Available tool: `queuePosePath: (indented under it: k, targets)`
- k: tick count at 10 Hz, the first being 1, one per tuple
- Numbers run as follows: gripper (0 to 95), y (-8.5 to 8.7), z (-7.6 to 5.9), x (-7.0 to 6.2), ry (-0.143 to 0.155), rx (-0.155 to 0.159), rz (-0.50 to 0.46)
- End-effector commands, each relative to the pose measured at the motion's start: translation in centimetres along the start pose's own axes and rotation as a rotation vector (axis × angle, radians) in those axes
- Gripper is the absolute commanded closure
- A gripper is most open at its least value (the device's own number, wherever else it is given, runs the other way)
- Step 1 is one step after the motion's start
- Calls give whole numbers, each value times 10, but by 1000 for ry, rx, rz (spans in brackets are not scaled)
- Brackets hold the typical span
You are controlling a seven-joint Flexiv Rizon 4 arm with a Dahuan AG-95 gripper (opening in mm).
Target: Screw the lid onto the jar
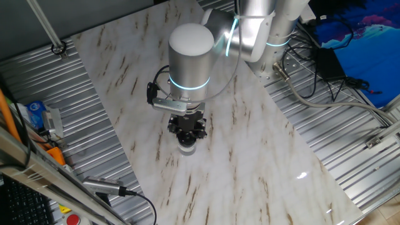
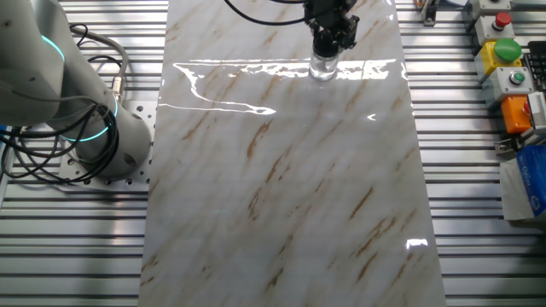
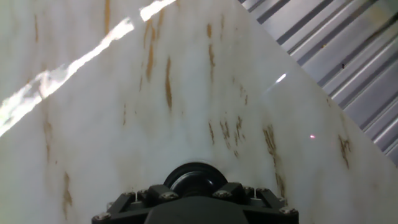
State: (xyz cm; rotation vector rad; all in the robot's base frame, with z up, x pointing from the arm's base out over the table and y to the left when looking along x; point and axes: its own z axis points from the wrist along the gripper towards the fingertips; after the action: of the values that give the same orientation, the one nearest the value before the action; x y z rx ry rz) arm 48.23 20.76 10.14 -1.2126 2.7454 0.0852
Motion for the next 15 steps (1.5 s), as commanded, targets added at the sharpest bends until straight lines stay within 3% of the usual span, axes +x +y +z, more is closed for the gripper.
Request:
queuePosePath:
  k: [1, 6, 8, 11, 13, 15]
  targets:
    - [950, -1, 2, 0, -18, 9, 93]
    - [950, -1, 2, 0, -55, 14, 243]
    - [950, -2, 2, 1, -71, 31, 279]
    - [950, -5, 7, 3, -96, 21, 288]
    - [950, -5, 6, 3, -89, 19, 260]
    - [570, -6, 5, 3, -72, 41, 183]
